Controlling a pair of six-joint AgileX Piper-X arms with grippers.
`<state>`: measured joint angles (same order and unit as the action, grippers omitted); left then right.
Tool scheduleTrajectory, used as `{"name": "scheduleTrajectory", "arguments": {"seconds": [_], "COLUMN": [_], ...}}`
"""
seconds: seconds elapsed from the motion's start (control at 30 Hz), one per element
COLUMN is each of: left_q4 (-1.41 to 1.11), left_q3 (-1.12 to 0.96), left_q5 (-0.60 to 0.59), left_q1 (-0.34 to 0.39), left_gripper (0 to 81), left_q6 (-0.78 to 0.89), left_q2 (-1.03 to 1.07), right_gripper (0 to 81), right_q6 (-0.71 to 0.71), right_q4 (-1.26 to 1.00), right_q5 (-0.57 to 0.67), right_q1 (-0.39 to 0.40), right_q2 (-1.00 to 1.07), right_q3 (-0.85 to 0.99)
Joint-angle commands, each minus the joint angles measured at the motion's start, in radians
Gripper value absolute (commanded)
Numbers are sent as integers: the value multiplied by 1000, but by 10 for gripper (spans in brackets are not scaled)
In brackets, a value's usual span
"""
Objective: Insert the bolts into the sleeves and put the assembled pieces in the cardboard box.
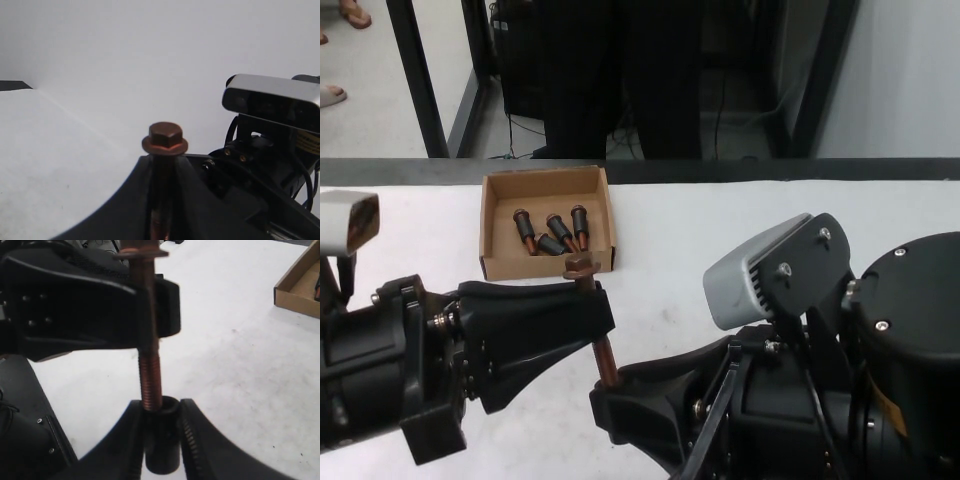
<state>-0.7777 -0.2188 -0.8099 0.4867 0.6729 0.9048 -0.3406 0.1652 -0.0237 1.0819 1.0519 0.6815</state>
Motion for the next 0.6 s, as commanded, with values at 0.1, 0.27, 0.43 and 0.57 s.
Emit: {"name": "scheduleTrajectory", "arguments": {"seconds": [0.1,0.27,0.43,0.57], "left_q4": [12,12,12,9], "left_q3": [-1,-1,-1,-1], "left_q5": [-78,-74,-66,-35], "left_q1": [5,5,5,5], "left_gripper": [8,8,8,8], "left_q6": [-78,-103,-144,-166], "left_q2": [-3,-3,-3,-3], "right_gripper": [3,3,3,3], "right_q6": [105,155,161,161], "right_q4": [-71,-88,-102,-157], "right_q5": [-41,-41,-38,-38], "right_q1": [-6,-6,-6,-6], "right_q2": [-22,-22,-22,-22], "right_q3": [19,19,19,19]}}
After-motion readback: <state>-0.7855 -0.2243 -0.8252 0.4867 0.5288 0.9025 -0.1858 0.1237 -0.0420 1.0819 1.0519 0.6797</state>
